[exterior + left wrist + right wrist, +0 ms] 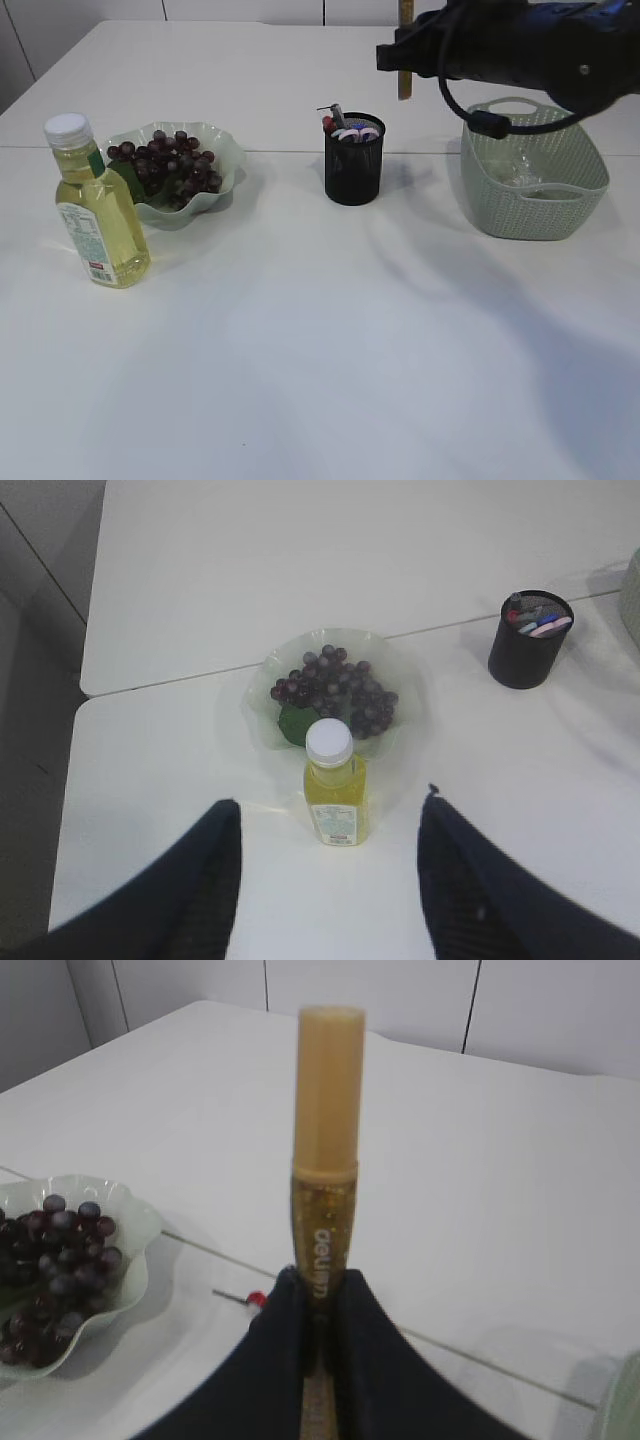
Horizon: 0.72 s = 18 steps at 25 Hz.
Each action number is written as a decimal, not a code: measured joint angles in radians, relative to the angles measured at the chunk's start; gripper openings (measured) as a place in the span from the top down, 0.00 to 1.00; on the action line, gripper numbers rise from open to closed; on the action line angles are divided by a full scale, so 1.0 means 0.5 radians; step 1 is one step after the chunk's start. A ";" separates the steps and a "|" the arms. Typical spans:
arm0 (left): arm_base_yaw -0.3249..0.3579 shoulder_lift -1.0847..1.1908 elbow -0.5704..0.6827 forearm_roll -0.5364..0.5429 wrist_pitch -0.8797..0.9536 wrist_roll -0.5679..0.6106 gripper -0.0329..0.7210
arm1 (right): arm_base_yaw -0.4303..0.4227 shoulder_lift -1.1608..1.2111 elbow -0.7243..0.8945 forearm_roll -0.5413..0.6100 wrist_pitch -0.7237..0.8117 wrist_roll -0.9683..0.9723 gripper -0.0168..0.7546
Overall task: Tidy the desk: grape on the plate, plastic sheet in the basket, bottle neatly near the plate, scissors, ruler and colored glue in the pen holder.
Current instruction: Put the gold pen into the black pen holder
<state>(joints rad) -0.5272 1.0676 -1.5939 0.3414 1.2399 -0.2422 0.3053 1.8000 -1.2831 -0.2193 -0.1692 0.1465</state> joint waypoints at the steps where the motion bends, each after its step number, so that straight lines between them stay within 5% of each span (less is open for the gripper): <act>1: 0.000 0.000 0.000 0.000 0.000 0.000 0.41 | 0.000 0.079 -0.077 0.000 0.000 0.000 0.92; 18: 0.000 0.000 0.000 0.098 -0.018 0.000 0.41 | 0.000 0.967 -1.034 0.001 0.063 0.002 0.92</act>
<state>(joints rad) -0.5272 1.0676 -1.5939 0.3902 1.2311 -0.2422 0.3053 2.2834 -1.8003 -0.2187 -0.1377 0.1474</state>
